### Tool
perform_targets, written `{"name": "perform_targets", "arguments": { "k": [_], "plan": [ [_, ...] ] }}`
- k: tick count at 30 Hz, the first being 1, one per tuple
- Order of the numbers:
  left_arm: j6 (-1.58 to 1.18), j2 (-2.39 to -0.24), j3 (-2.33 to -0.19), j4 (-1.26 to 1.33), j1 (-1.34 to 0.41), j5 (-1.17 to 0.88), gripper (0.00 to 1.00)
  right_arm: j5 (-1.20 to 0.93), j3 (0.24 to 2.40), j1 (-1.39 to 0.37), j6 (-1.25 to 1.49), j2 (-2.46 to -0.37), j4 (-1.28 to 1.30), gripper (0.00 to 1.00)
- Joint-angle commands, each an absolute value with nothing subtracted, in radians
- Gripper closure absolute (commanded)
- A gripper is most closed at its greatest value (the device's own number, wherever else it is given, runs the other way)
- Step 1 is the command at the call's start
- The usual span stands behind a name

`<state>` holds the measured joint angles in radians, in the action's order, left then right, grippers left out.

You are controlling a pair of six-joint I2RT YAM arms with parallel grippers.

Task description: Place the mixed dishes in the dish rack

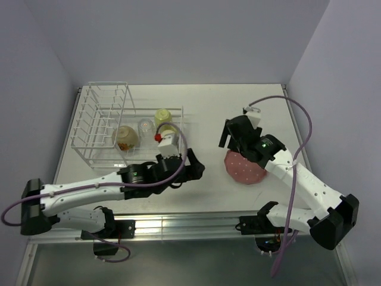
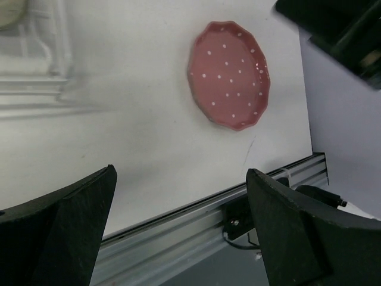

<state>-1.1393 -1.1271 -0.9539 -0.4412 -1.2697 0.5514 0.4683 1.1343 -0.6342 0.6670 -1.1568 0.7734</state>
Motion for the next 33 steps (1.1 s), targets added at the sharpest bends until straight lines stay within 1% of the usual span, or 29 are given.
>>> {"name": "perform_targets", "arguments": {
  "k": [1,2,3,5,6,7,8,11,13,17,23,25,28,29,32,33],
  "plan": [
    [-1.158,-1.253,-1.072,-0.359,-1.279,0.522,0.03,0.39,0.968,-0.586,0.735,-1.152,0.675,0.13],
    [-1.157,-1.278,-1.09,-0.359,-1.281,0.509,0.03,0.377,0.9,-0.574,0.745,-1.151,0.661,0.18],
    [-1.155,-1.302,-1.118,-0.348,-1.281,0.5,0.03,0.368,0.869,-0.565,0.753,-1.15,0.631,0.25],
    [-1.154,-1.36,-1.143,-0.347,-1.289,0.48,0.03,0.353,0.78,-0.549,0.782,-1.157,0.592,0.53],
    [-1.155,-1.379,-1.161,-0.35,-1.29,0.473,0.03,0.354,0.761,-0.546,0.793,-1.173,0.56,0.69],
    [-1.155,-1.394,-1.167,-0.351,-1.295,0.465,0.03,0.36,0.746,-0.543,0.804,-1.186,0.555,0.92],
    [-1.154,-1.42,-1.173,-0.35,-1.298,0.457,0.03,0.379,0.726,-0.542,0.819,-1.201,0.548,0.96],
    [-1.158,-1.459,-1.187,-0.362,-1.307,0.442,0.04,0.403,0.707,-0.538,0.825,-1.27,0.512,0.96],
    [-1.16,-1.466,-1.186,-0.371,-1.313,0.443,0.04,0.387,0.7,-0.537,0.824,-1.324,0.477,0.98],
    [-1.167,-1.465,-1.166,-0.373,-1.321,0.449,0.05,0.286,0.64,-0.537,0.822,-1.391,0.356,1.0],
    [-1.181,-1.456,-1.146,-0.396,-1.322,0.477,0.05,0.042,0.528,-0.555,0.837,-1.385,0.186,1.0],
    [-1.184,-1.457,-1.137,-0.402,-1.322,0.48,0.05,-0.052,0.5,-0.567,0.859,-1.339,0.117,1.0],
    [-1.186,-1.46,-1.109,-0.391,-1.328,0.474,0.05,-0.101,0.48,-0.571,0.874,-1.226,0.11,1.0],
    [-1.187,-1.462,-1.101,-0.385,-1.331,0.471,0.06,-0.101,0.489,-0.571,0.876,-1.188,0.127,1.0],
    [-1.186,-1.48,-1.077,-0.365,-1.341,0.465,0.07,-0.052,0.543,-0.569,0.868,-0.975,0.239,0.99],
    [-1.186,-1.489,-1.075,-0.364,-1.342,0.46,0.07,-0.029,0.558,-0.569,0.864,-0.93,0.305,0.96]
  ]
}}
